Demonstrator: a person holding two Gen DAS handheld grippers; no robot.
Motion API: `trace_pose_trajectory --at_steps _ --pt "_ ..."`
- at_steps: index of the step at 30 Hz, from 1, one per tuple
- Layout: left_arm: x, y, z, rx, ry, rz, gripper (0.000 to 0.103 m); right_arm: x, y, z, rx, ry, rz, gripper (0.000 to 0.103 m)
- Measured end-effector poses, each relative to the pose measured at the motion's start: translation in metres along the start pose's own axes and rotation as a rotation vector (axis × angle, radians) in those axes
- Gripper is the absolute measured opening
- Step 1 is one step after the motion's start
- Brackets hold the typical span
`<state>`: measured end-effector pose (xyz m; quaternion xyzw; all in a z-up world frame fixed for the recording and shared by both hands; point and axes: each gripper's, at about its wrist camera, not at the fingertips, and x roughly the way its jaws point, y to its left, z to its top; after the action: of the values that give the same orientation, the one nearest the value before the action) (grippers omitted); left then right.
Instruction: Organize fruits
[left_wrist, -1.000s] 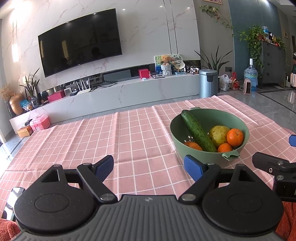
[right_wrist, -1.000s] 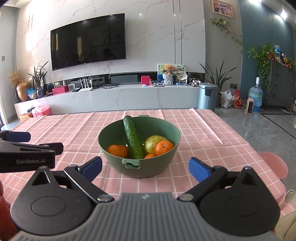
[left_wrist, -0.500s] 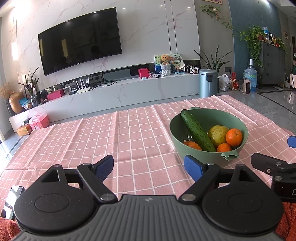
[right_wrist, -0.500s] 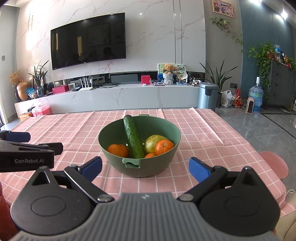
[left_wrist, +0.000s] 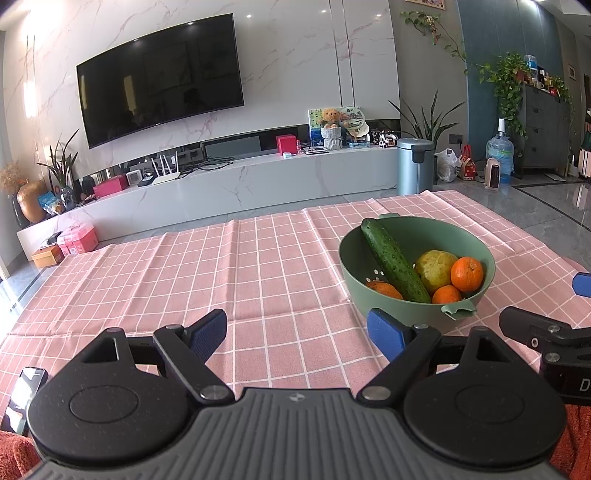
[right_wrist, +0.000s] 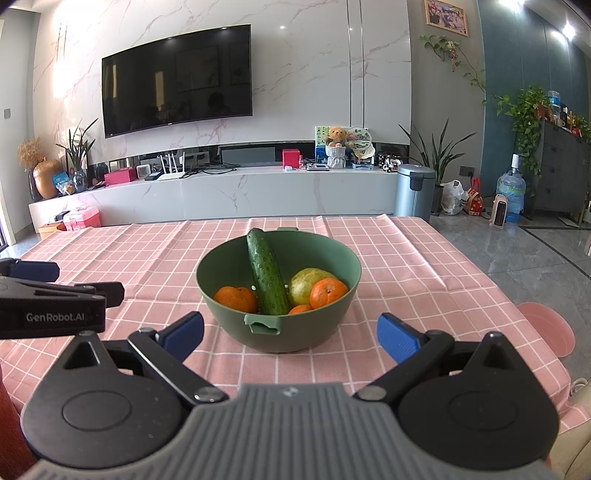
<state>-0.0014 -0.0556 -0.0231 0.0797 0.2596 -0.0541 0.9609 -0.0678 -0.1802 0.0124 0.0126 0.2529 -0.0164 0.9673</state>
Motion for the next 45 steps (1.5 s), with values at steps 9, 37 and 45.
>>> trace_pose_trajectory --at_steps 9,37,45 --pt "0.0000 0.0002 0.0000 -0.001 0.000 -0.001 0.100 -0.0002 0.0000 0.0001 0.000 0.000 0.000 0.096" --pt "-0.0007 -0.0022 -0.0016 -0.008 -0.002 -0.003 0.100 0.0011 -0.0008 -0.0017 -0.002 0.004 -0.001 0.096" --pt "-0.0056 -0.0067 0.0023 -0.006 -0.005 -0.010 0.100 0.0025 -0.0011 -0.0029 -0.005 0.007 -0.004 0.096"
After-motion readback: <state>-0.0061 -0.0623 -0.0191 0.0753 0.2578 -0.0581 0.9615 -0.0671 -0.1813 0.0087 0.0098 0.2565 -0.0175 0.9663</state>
